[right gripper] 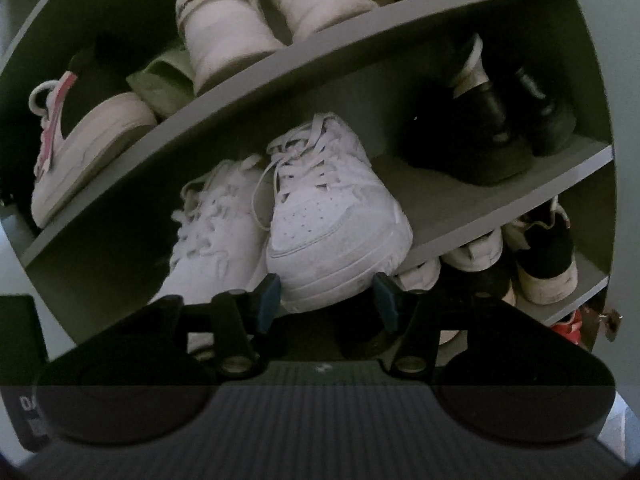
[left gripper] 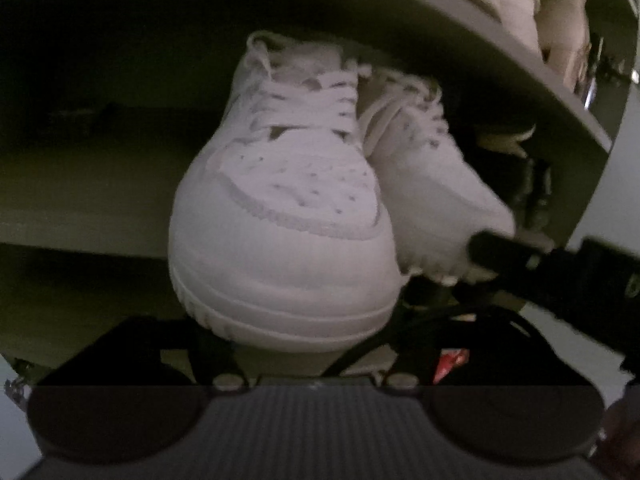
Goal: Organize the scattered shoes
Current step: 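Withdraw the right tool from the shelf and turn toward the mat, then lower the right tool onto the cream clogs and grasp them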
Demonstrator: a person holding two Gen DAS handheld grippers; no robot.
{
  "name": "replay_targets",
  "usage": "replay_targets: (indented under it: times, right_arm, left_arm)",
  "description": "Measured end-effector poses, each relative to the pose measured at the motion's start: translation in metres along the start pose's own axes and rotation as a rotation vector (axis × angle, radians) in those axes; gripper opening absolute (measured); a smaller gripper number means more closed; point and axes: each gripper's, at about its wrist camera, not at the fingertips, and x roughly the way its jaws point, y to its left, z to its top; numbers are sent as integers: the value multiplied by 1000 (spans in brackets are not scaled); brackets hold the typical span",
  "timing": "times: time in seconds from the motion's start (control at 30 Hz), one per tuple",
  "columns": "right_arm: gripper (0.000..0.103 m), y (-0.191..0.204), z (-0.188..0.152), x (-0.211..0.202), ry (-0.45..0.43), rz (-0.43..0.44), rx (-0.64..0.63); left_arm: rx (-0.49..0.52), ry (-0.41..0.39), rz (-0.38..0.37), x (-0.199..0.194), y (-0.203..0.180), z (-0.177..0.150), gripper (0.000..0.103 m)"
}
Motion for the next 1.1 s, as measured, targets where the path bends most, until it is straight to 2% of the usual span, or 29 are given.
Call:
replay_targets:
  times: [0.13, 0.23, 0.3, 0.4, 0.43, 0.5, 0.57, 0.67, 0.77, 0.87, 0.93, 0.97, 1.03, 1.1]
  right_arm:
    - [55, -14, -19, -41, -122, -8, -12]
    - [55, -28, -41, -73, -165, -36, -24]
    - [55, -45, -65, -92, -136, -65, -42]
    - [57, -88, -118, -128, -11, -210, -42]
    - [57, -99, -127, -138, 2, -251, -23]
    - [57, -139, -156, -173, 36, -396, 63]
    - [58, -171, -173, -200, 21, -490, 175]
    - [58, -227, -199, -244, -37, -663, 392]
    - [59, -274, -222, -265, -70, -800, 522]
    - [59, -328, -247, -272, -69, -863, 664]
    - [62, -374, -264, -267, -57, -894, 789]
    - [68, -404, -275, -263, -51, -910, 878]
    - [80, -440, -290, -256, -42, -920, 999]
    - [82, -468, -302, -247, -19, -911, 1096]
  left_arm:
    - [22, 6, -17, 1, 0, -6, 93]
    - [38, 52, -48, 2, -7, -23, 94]
    - [50, 90, -80, 3, -13, -33, 94]
    - [179, 146, -131, 2, -41, -56, 95]
    - [273, 179, -193, 1, -58, -71, 98]
    - [425, 269, -333, -2, -94, -106, 98]
    - [495, 351, -413, -7, -117, -141, 98]
    - [576, 478, -517, -16, -141, -191, 98]
    - [611, 551, -586, -30, -144, -222, 98]
    - [616, 563, -608, -46, -135, -236, 98]
    - [607, 543, -578, -57, -123, -237, 98]
    - [594, 535, -560, -60, -117, -234, 98]
    - [568, 517, -525, -68, -106, -229, 98]
    - [543, 507, -493, -72, -100, -221, 98]
